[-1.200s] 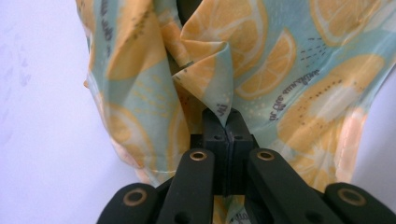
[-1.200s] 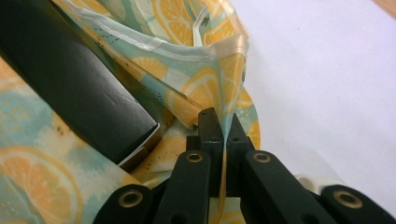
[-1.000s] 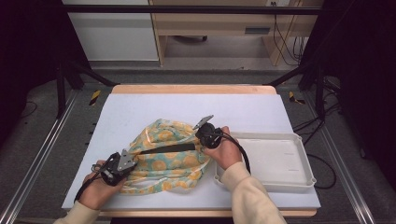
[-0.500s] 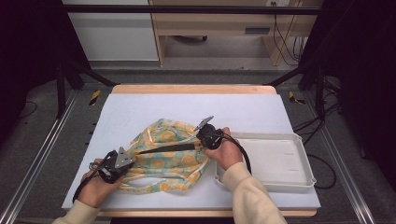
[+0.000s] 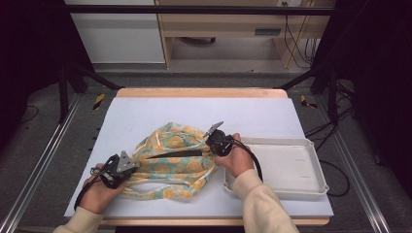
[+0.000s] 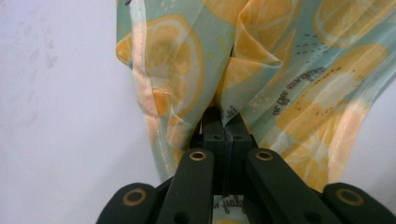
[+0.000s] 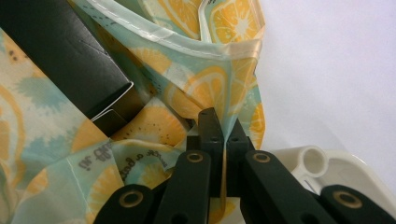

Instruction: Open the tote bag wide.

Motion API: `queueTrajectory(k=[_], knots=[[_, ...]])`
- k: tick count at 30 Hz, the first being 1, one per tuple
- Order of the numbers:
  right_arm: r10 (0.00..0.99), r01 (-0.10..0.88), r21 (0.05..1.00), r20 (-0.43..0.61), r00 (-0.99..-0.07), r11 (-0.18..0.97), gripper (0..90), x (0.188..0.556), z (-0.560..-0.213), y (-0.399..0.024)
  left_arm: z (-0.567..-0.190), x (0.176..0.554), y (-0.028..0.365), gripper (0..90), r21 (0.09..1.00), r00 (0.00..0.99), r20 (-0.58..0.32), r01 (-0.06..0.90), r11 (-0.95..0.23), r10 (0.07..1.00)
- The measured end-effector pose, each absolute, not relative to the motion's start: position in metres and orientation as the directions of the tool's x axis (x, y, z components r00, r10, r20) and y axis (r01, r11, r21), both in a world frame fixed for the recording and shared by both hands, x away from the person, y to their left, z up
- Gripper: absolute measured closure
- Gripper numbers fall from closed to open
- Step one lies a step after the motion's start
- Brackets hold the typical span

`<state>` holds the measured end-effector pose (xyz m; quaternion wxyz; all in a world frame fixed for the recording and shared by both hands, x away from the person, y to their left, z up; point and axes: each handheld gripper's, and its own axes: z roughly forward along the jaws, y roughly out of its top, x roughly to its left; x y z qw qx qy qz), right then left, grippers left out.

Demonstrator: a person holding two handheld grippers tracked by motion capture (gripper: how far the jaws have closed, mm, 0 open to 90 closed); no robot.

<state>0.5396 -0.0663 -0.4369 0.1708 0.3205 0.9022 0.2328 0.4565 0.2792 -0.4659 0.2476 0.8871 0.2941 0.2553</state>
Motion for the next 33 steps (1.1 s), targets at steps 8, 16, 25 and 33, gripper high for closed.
queueTrajectory(k=[8, 16, 25, 33], knots=[[0.661, 0.503, 0.530, -0.154, -0.735, 0.683, 90.0, 0.539, -0.439, -0.067, -0.466, 0.458, 0.282, 90.0, 0.591, 0.696, 0.299, 0.402, -0.700, 0.653], [0.656, 0.498, 0.529, -0.157, -0.738, 0.687, 90.0, 0.539, -0.439, -0.068, -0.467, 0.459, 0.283, 90.0, 0.592, 0.694, 0.285, 0.415, -0.691, 0.661], [0.653, 0.491, 0.540, -0.151, -0.742, 0.683, 90.0, 0.538, -0.439, -0.068, -0.466, 0.456, 0.283, 90.0, 0.599, 0.700, 0.271, 0.415, -0.685, 0.661], [0.662, 0.411, 0.660, -0.177, -0.728, 0.629, 57.8, 0.521, -0.419, -0.072, -0.455, 0.441, 0.279, 63.6, 0.657, 0.703, 0.253, 0.380, -0.651, 0.665]])
